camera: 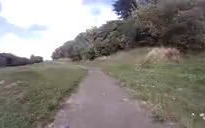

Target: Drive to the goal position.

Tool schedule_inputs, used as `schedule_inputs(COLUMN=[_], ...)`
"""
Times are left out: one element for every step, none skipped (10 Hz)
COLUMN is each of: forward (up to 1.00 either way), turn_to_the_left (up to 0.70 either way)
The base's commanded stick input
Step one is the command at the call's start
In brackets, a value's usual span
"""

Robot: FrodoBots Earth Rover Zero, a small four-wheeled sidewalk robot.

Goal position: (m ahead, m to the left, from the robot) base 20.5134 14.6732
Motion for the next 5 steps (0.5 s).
schedule_inputs(forward=[1.0,1.0,1.0,1.0,1.0], turn_to_the_left=[0.02,0.02,0.0,0.0,0.0])
